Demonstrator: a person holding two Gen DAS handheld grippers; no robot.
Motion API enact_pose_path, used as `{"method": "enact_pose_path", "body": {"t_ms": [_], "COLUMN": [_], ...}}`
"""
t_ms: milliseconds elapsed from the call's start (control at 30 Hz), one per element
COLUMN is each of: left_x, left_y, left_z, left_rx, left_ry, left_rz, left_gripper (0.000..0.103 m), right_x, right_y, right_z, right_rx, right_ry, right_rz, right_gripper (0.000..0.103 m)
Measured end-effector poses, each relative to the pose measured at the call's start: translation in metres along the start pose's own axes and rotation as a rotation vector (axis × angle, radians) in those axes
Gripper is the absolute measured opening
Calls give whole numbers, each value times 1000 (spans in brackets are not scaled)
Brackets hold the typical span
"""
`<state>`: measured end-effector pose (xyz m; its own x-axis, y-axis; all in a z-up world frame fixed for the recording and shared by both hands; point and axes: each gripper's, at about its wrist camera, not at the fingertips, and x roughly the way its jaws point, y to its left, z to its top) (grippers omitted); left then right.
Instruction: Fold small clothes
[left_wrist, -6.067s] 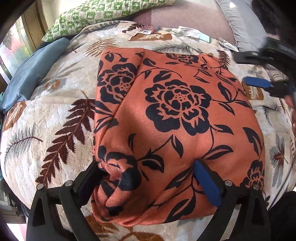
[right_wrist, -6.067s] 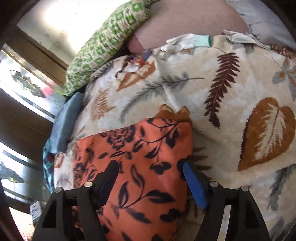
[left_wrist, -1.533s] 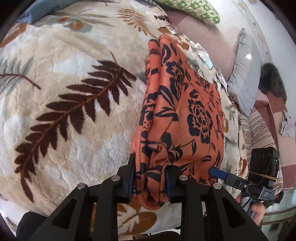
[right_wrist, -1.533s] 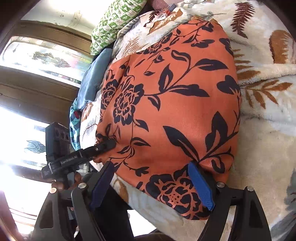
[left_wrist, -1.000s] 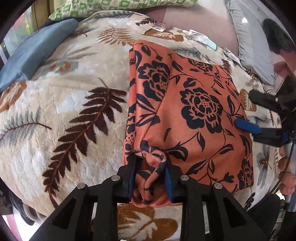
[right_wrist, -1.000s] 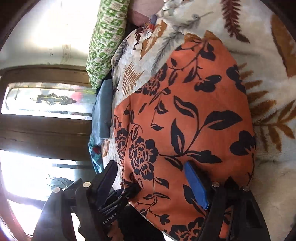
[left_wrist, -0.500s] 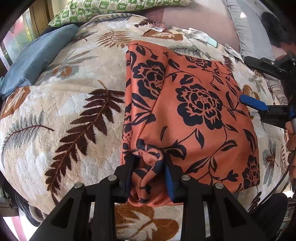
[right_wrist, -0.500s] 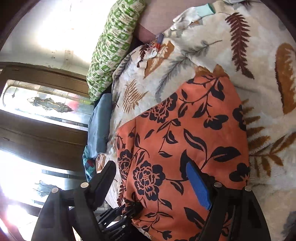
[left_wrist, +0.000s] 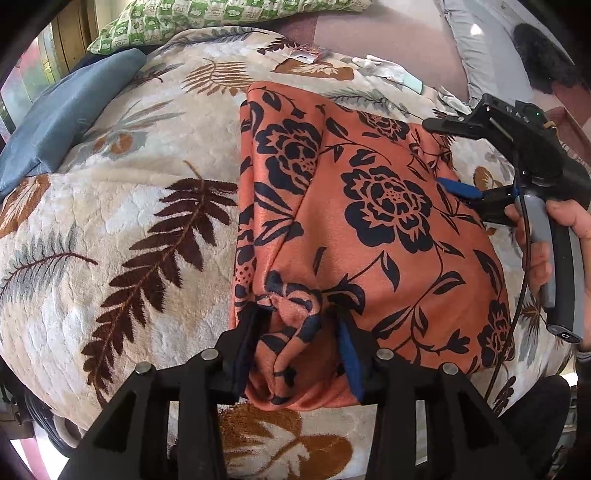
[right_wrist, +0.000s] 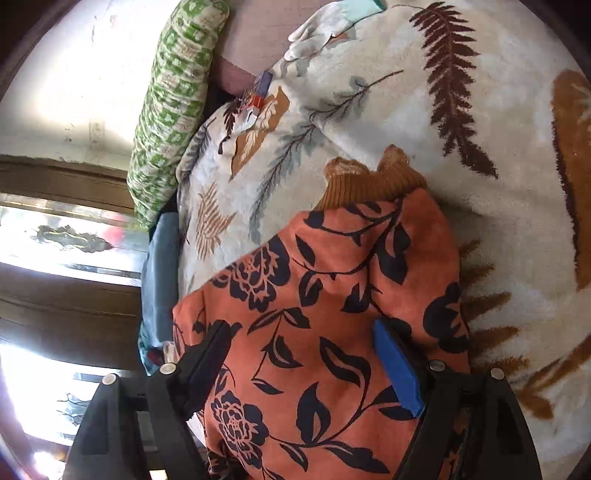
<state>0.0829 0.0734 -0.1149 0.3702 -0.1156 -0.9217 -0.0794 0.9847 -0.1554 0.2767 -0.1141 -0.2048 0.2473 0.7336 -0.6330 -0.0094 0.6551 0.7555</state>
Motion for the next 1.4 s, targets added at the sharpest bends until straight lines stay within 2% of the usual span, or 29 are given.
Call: {"method": "enact_pose_path", "body": {"t_ms": [67, 133, 200, 267, 333, 400, 467, 567, 633, 733, 833, 867, 900, 967, 1000, 1067, 1100, 1200, 1400], "left_x": [-7, -18, -29, -30, -21, -10, 3, 21, 29, 42, 46, 45, 44, 45, 44, 38, 33, 17, -32], "left_y": [5, 12, 22, 34, 42, 47, 51, 47, 44, 40, 37, 34, 31, 29, 28, 23, 18, 4, -12], "left_z": [2, 5, 9, 13, 22, 29, 34, 46, 50, 55, 59, 60, 61, 62, 62, 64, 65, 69, 77], "left_rx": [-20, -41, -69, -101, -130, -166, -218, -257, -273, -296, -305, -299, -288, -285, -282, -256, -234, -175, -123], "left_ry": [-18, -43, -95, -125, -90, -78, -62, -13, 4, 40, 46, 46, 47, 55, 53, 45, 38, 10, -81], "left_rz": [-38, -81, -88, -86, -124, -214, -248, -308, -331, -361, -347, -336, -345, -343, -340, -306, -286, -234, -280], "left_gripper": [47, 49, 70, 75, 75, 75, 75, 75, 75, 75, 75, 66, 46, 34, 31, 27, 26, 25, 24], "right_x": [-19, -47, -72, -88, -95, -92, -84, -75, -64, -52, -47, -45, -44, -41, -38, -37, -40, -54, -105], "right_y": [11, 21, 21, 6, -14, -35, -46, -49, -46, -46, -44, -42, -40, -32, -25, -17, -14, 2, 33], "right_z": [0, -7, -18, -30, -45, -60, -72, -79, -77, -75, -71, -70, -69, -69, -70, -73, -74, -77, -73], "right_rx": [0, -79, -127, -115, -98, -69, -38, -23, -8, -17, 5, 4, 1, -43, -89, -134, -145, -198, -285], "right_ry": [-17, -62, -73, -49, -11, 21, 56, 64, 74, 87, 84, 89, 93, 106, 115, 123, 116, 86, 5], "right_rz": [29, 58, 51, 25, 7, -4, 60, 110, 131, 119, 118, 110, 101, 75, 48, -24, -27, -10, 18], "right_gripper": [82, 82, 83, 85, 85, 85, 85, 85, 86, 86, 86, 86, 86, 84, 72, 51, 46, 42, 42]}}
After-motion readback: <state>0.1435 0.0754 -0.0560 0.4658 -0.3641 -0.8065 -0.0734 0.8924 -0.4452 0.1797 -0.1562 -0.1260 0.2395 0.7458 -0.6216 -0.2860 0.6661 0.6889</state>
